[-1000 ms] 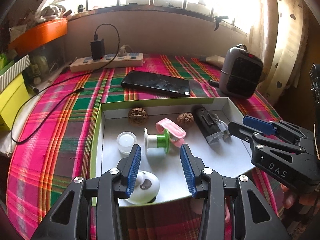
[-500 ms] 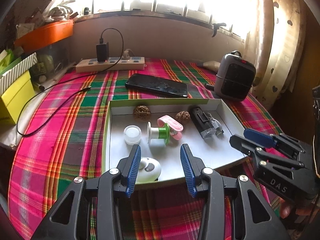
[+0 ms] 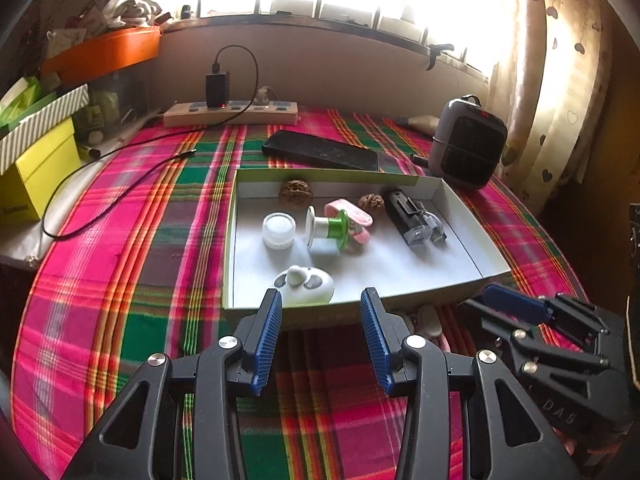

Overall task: Organize objects
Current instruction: 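Withdraw both grippers from the tray toward the items in front of it, then close the right gripper on the pink-white device while the left approaches the white ball, then close the left gripper on the small white ball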

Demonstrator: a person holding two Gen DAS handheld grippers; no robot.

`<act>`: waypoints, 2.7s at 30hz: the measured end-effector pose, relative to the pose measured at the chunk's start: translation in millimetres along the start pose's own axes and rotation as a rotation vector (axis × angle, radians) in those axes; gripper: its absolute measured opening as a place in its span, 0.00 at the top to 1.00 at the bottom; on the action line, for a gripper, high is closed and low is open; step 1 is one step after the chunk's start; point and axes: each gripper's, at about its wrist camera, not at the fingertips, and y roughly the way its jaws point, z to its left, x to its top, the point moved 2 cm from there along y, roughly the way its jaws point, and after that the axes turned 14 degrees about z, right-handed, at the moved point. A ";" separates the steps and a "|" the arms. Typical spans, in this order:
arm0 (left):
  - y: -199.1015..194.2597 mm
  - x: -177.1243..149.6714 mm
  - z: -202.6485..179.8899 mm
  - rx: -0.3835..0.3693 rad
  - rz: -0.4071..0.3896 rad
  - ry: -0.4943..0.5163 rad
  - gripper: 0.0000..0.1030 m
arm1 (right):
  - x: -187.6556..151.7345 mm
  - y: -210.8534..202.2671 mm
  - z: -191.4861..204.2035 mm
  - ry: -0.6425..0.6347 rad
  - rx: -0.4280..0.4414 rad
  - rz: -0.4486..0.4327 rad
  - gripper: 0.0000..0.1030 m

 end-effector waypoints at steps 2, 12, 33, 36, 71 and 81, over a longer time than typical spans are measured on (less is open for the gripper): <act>-2.1 -2.7 0.5 -0.005 -0.003 -0.002 0.62 | -3.5 0.6 2.2 0.002 0.014 0.004 0.62; -4.5 -17.9 7.6 -0.008 0.013 -0.013 0.62 | -11.7 15.1 16.1 -0.018 0.028 0.050 0.55; -0.6 -28.4 10.1 -0.052 0.046 -0.012 0.62 | -11.9 25.1 21.9 -0.046 -0.078 0.072 0.72; -0.1 -28.3 10.0 -0.056 0.047 -0.011 0.62 | -12.8 23.4 22.0 -0.046 -0.076 0.068 0.81; 43.1 -7.5 -50.3 -0.099 0.141 0.118 0.62 | -38.2 -7.2 -47.8 0.112 -0.110 0.026 0.82; 46.1 -6.3 -57.7 -0.070 0.143 0.106 0.62 | -39.3 -9.4 -53.1 0.116 -0.084 0.021 0.82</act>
